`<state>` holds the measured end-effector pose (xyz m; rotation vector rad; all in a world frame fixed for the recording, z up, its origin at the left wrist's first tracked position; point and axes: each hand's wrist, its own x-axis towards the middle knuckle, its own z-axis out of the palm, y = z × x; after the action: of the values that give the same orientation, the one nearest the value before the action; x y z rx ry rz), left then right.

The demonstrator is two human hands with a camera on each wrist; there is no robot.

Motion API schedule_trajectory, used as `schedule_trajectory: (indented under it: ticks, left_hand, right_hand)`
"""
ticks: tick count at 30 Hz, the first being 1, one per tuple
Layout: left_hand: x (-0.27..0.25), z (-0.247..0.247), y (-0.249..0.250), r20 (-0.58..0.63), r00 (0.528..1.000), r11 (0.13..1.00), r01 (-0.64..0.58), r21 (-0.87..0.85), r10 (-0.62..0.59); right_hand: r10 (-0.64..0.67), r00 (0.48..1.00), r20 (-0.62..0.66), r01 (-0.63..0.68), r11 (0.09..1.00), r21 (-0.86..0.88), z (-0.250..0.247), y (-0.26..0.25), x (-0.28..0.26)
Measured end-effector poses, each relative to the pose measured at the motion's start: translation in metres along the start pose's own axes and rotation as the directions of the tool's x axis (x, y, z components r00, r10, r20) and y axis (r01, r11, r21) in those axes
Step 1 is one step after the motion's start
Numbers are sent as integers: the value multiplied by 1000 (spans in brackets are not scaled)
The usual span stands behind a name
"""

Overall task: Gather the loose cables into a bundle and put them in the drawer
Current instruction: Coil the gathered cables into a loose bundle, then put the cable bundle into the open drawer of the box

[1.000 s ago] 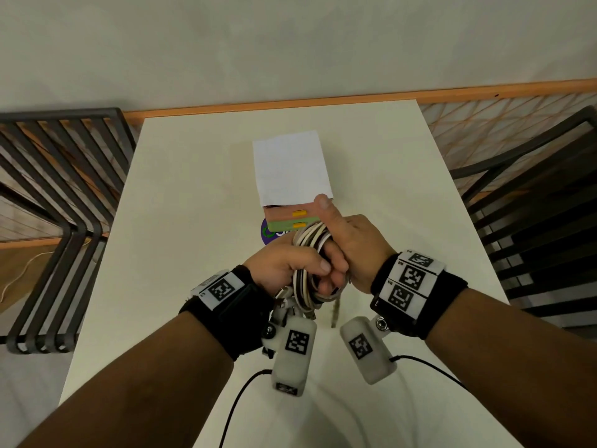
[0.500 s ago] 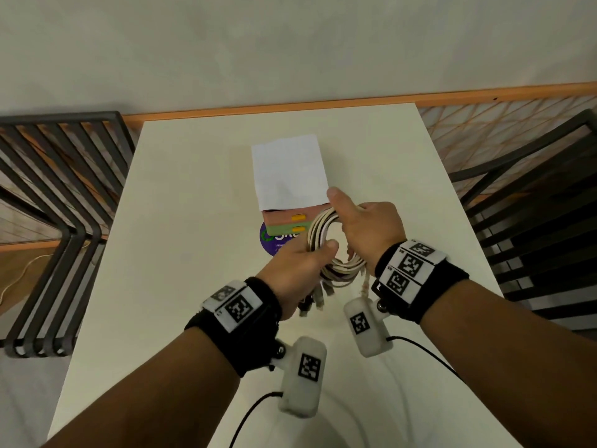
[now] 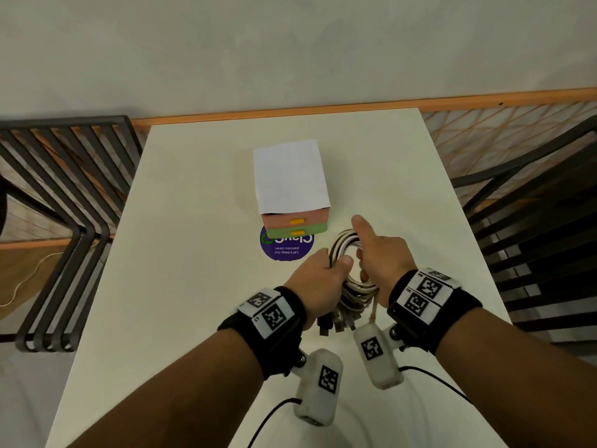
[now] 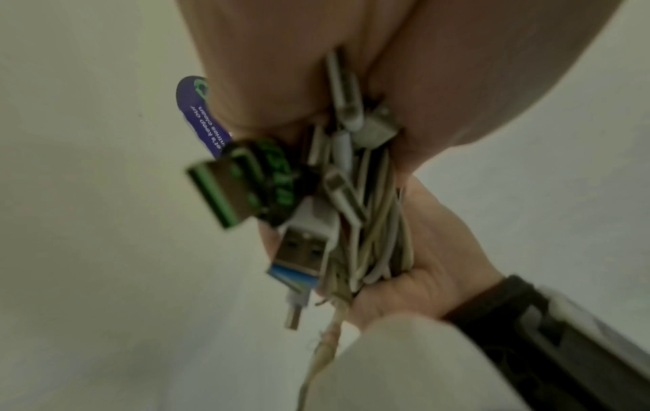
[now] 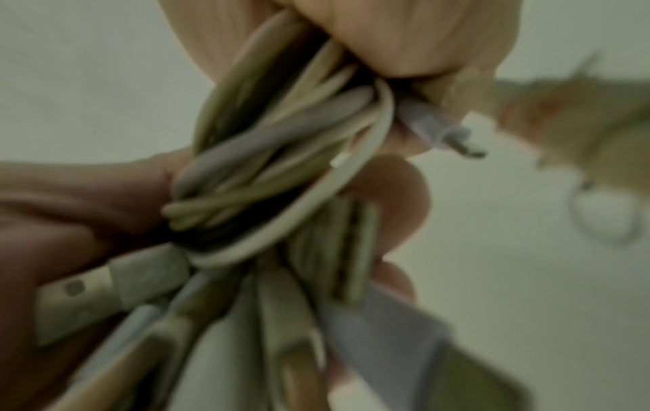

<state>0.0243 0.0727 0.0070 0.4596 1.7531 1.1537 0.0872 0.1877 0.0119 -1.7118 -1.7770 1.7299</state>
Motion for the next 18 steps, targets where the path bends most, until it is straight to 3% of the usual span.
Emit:
schedule_trajectory:
  ticks: [3,9,12,15,18]
  left_hand:
    - [-3,16,0,2,1000,1000,-17,15,17]
    - [-6,17,-3,121,990,928,116,-354,-77]
    - [3,12,-11,-16,982,864,156,-479,-186]
    - [15,4,-20,-179,940,878,187,-440,-290]
    - [33,-11,-33,-258,898,869,215,-446,-355]
  right_hand:
    - [-109,992,-55,106,993,-53,-14,-1,3]
    - [-377,922,-88,374,926,-47,-44,-5,5]
    - [-446,892,-68,443,894,-64,-54,-8,3]
    - [-475,878,-62,468,879,-92,-62,-10,1]
    - [-484,869,-99,473,873,-120,-68,-13,1]
